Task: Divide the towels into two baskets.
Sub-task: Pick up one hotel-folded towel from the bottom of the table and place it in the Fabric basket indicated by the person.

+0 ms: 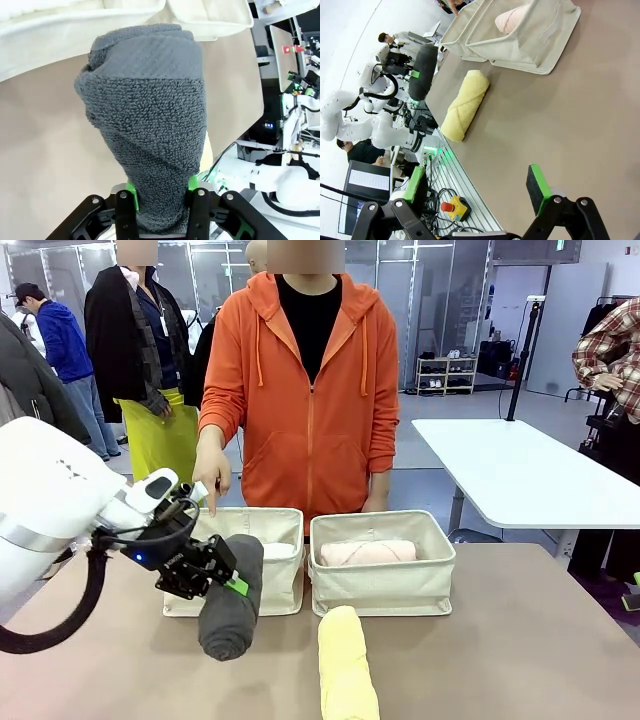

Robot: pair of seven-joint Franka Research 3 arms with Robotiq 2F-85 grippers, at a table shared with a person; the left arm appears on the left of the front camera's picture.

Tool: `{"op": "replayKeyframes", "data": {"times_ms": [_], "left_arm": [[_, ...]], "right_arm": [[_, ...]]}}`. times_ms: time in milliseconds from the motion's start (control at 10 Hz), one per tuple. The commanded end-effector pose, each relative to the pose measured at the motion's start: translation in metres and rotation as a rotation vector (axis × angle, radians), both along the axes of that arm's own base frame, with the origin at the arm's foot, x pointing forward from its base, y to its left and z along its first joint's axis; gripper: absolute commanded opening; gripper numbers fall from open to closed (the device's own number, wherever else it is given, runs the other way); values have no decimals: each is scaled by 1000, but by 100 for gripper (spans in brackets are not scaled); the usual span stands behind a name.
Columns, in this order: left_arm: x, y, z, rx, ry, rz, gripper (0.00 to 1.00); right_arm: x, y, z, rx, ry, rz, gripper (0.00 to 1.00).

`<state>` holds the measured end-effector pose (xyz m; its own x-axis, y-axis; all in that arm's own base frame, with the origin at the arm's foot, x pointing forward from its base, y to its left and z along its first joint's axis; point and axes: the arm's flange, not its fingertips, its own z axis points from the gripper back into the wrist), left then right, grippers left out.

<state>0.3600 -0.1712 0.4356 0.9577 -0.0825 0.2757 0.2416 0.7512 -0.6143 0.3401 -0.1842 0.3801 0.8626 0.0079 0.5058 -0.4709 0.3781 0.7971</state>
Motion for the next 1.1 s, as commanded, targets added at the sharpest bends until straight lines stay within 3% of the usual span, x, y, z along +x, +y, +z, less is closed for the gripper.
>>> {"op": "replayKeyframes", "data": {"times_ms": [0,500,600,700,800,900,1000], "left_arm": [[2,-6,-11,-10,17,6,41],[1,-3,-12,8,30,-8,41],[-4,1,15,100,-114,-104,41],[-3,-5,44,233,-192,-243,41],[6,-10,70,334,-203,-350,41],[15,-12,82,423,-182,-400,41],[30,-19,99,493,-155,-523,41]], "right_arm": [[-2,-1,4,-7,12,2,100],[-2,-1,4,-7,12,2,100],[-2,-1,4,-7,12,2,100],[-2,-1,4,-7,12,2,100],[-2,-1,4,-7,12,2,100],[-2,-1,4,-7,12,2,100],[-2,-1,4,-7,12,2,100]]}}
